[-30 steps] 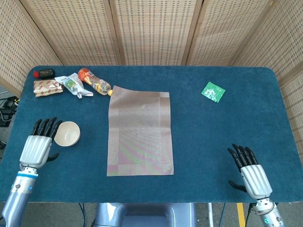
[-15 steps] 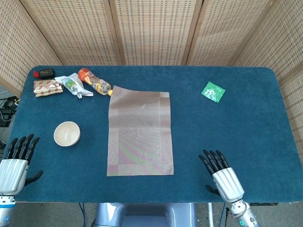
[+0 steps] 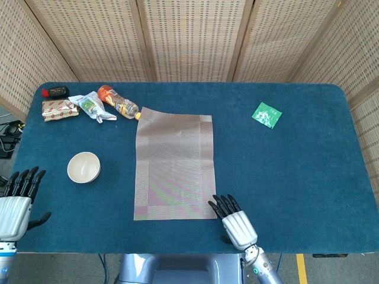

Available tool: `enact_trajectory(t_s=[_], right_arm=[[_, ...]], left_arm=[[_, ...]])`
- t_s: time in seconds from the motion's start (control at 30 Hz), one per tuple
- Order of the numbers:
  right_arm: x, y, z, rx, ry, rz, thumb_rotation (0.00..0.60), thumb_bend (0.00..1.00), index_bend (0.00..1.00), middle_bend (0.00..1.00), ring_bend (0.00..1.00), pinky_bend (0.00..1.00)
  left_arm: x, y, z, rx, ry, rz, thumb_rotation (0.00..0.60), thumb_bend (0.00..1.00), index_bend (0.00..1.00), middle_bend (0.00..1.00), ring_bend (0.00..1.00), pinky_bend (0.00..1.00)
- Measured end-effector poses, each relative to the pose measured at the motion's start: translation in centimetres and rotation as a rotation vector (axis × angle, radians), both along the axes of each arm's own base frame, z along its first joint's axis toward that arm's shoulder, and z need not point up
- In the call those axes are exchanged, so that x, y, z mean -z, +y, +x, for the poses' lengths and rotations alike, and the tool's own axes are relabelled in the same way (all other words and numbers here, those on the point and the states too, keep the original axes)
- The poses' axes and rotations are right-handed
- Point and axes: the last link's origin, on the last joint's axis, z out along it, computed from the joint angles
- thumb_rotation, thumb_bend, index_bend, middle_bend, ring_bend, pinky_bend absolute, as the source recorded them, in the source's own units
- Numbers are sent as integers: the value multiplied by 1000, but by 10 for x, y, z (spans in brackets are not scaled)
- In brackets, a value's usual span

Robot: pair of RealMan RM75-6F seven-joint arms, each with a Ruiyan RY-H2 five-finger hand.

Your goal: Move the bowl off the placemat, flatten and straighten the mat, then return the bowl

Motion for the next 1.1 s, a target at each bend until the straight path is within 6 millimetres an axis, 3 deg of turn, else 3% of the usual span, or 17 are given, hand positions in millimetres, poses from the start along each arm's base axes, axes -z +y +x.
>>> enact_trajectory(t_s=[0.43, 1.0, 1.1], right_arm=[[23, -13, 25, -56, -46, -57, 600, 107, 56, 0, 0, 0], [35, -40, 32, -20, 23, -72, 600, 126, 64, 0, 0, 0], [35, -44, 32, -17, 39, -76, 600, 177, 64, 0, 0, 0]], left_arm=[[-4, 1, -1, -2, -19, 13, 600, 51, 0, 0, 0, 0], [-8, 2, -1, 25, -49, 32, 600, 51, 0, 0, 0, 0], [-8, 2, -1, 26, -52, 32, 600, 51, 0, 0, 0, 0]])
